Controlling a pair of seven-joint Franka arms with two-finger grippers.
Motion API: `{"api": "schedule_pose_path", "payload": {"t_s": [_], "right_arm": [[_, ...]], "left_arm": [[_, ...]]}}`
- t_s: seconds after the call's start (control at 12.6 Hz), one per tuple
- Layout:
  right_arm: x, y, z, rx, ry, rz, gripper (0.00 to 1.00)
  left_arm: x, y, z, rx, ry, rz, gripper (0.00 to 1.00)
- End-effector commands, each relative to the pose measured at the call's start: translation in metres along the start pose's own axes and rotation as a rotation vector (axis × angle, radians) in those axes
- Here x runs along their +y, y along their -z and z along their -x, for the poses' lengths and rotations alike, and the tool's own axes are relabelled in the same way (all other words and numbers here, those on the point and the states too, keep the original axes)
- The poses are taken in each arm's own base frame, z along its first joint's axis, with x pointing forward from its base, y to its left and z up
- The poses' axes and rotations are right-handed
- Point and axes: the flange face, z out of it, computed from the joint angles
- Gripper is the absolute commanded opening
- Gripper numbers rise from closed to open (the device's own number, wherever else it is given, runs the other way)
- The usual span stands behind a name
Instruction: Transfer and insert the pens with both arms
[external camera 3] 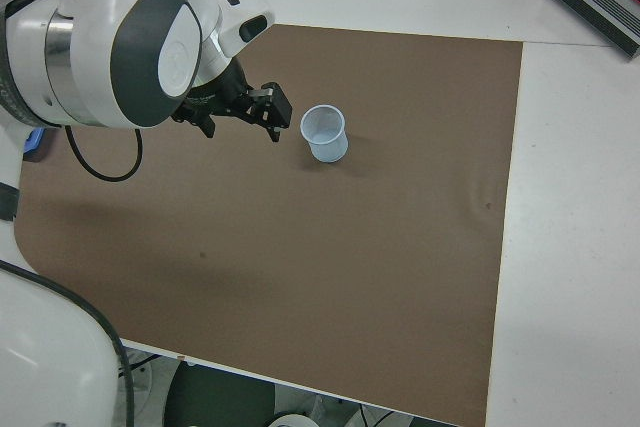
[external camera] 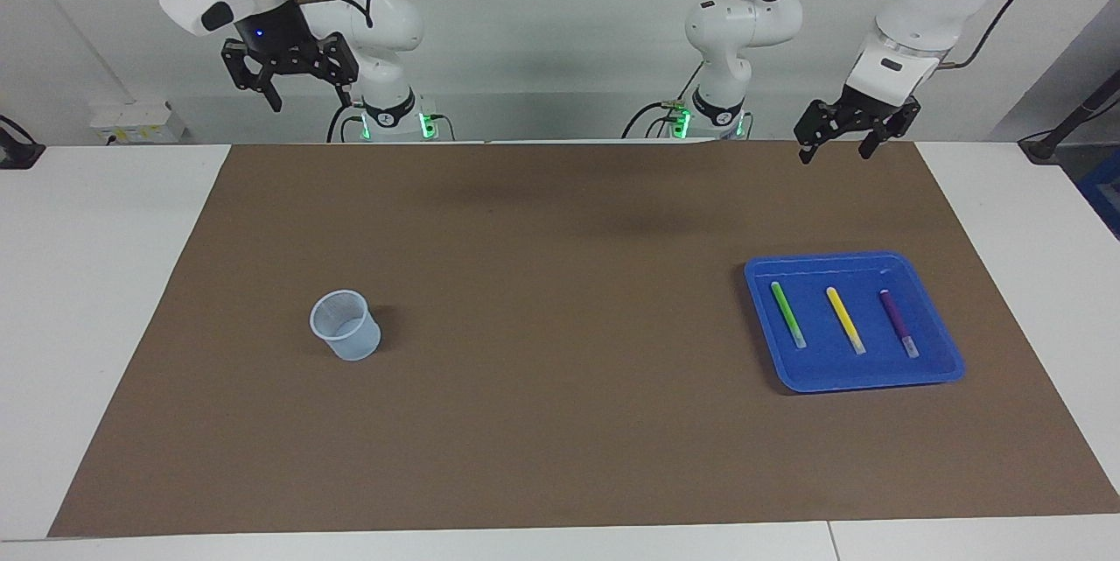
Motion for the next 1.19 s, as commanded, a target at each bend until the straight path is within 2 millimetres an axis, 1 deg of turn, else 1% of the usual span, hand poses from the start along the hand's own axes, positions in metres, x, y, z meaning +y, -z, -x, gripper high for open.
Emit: {"api": "schedule_pose_path", "payload": {"t_s": [0.0, 0.08, 0.16, 0.4, 0.48, 0.56, 0.64, 0.71, 1.03, 1.11], "right_arm": [[0.000, -0.005, 0.013, -0.014, 0.010, -0.013, 1.00], [0.000, -0.008, 0.014, -0.018, 0.010, -0.012, 1.00], [-0.003, -0.007, 0.015, -0.016, 0.015, -0.011, 1.00], [-0.001, -0.008, 0.015, -0.022, 0.015, -0.011, 1.00], [0.001, -0.006, 0.016, -0.020, 0.012, -0.012, 1.00], [0.002, -0.007, 0.015, -0.020, 0.010, -0.010, 1.00], [0.001, -0.007, 0.015, -0.016, 0.012, -0.010, 1.00], [-0.001, -0.007, 0.014, -0.013, 0.018, -0.008, 1.00], [-0.005, -0.006, 0.013, -0.002, 0.030, -0.008, 1.00], [-0.007, -0.006, 0.013, -0.001, 0.033, -0.008, 1.00]], "left_arm": [[-0.009, -0.019, 0.006, 0.078, 0.020, 0.012, 1.00], [-0.016, -0.027, 0.000, 0.099, 0.018, 0.014, 0.98], [-0.025, -0.032, -0.006, 0.115, -0.008, 0.014, 0.98], [-0.028, -0.048, -0.022, 0.120, -0.021, 0.020, 0.98], [-0.029, -0.057, -0.027, 0.099, -0.002, 0.053, 0.99], [-0.037, -0.065, -0.032, 0.076, 0.045, 0.112, 0.99], [-0.042, -0.071, -0.037, 0.068, 0.059, 0.124, 0.99], [-0.044, -0.080, -0.046, 0.050, 0.061, 0.128, 0.99], [-0.049, -0.099, -0.072, 0.026, 0.060, 0.115, 0.99], [-0.049, -0.109, -0.080, 0.017, 0.060, 0.118, 0.98]]}}
